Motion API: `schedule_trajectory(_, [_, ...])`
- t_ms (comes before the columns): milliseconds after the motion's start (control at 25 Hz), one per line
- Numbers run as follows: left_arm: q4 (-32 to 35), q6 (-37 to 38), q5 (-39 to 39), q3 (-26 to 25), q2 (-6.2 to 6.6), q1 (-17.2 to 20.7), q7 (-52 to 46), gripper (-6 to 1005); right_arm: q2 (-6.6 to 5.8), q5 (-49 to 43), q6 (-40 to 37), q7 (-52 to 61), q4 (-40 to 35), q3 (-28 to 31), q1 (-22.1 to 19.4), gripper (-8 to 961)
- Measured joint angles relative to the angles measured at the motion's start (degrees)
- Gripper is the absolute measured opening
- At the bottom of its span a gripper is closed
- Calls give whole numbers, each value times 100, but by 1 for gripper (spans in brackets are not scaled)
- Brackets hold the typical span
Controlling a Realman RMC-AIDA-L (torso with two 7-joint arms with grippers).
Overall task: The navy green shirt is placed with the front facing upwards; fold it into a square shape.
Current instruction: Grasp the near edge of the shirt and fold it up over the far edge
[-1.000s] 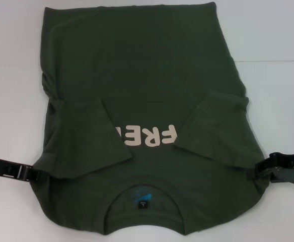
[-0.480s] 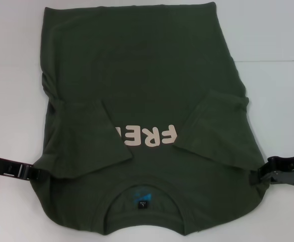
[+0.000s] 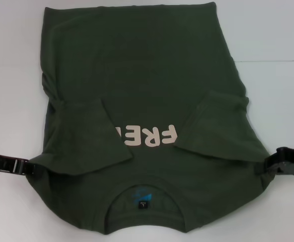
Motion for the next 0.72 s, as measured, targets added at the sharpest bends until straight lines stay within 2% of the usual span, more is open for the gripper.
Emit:
schedule_trajectory(280, [-11, -16, -4, -186, -17, 33, 18, 28, -32, 111, -354, -573, -7, 777, -66, 22])
schedule_trajectory(440, [-125, 7, -74, -343, -18, 64, 101, 27, -55, 585, -562, -912, -5, 845, -173, 21])
schedule_trajectory(600, [-321, 127, -255, -521, 35, 130, 299, 27, -70, 907, -683, -1201, 21, 850, -299, 21])
schedule_trajectory(720, [-453, 309, -315, -862, 76, 142, 492, 27, -76, 1004, -773, -1395, 19, 862, -364, 21])
